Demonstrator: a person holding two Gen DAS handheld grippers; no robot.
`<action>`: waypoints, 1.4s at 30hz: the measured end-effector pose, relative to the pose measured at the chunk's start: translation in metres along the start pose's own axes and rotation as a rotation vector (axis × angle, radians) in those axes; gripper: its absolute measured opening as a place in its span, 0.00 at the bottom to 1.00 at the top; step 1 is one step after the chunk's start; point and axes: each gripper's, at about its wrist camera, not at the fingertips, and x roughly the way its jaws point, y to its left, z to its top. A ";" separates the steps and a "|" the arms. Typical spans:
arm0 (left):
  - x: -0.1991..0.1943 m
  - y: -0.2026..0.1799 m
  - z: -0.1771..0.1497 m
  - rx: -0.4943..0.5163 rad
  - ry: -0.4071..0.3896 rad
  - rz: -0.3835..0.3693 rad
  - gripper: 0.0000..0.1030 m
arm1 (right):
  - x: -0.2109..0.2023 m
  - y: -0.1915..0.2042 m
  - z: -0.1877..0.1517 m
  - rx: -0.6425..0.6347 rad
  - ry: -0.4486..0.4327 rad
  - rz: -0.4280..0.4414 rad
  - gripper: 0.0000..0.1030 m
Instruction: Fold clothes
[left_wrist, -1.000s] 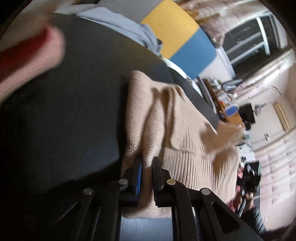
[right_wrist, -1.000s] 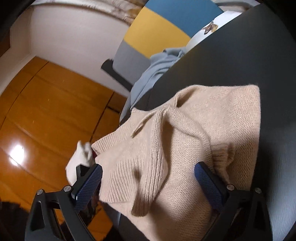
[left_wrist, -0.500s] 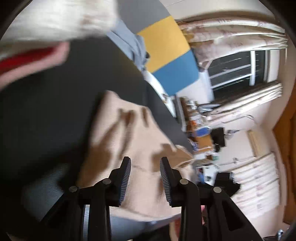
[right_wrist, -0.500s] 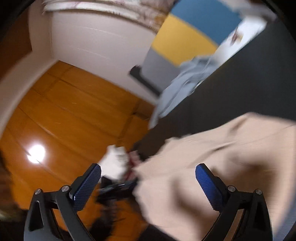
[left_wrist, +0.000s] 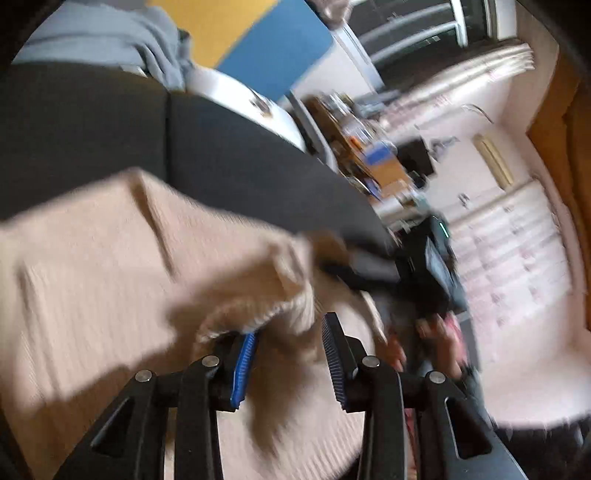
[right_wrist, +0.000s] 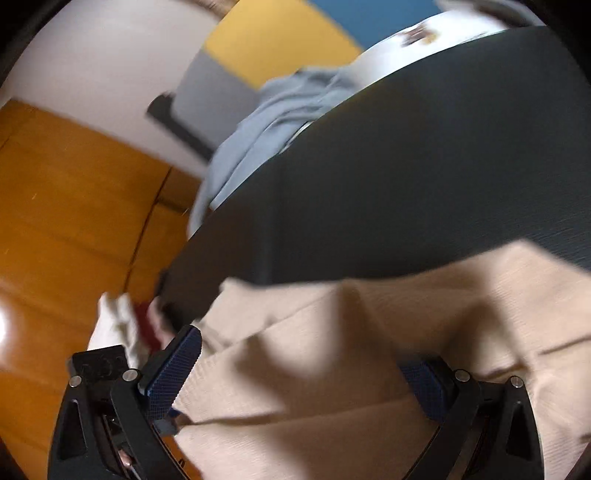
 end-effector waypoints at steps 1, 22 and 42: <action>-0.005 0.004 0.006 -0.014 -0.031 0.014 0.34 | -0.006 -0.007 0.003 -0.001 -0.020 -0.055 1.00; -0.047 0.069 -0.004 -0.127 -0.107 0.148 0.39 | -0.085 -0.027 -0.064 -0.013 -0.164 0.106 1.00; -0.017 0.078 0.017 -0.142 0.035 0.065 0.39 | -0.069 -0.018 -0.063 -0.006 -0.152 0.164 1.00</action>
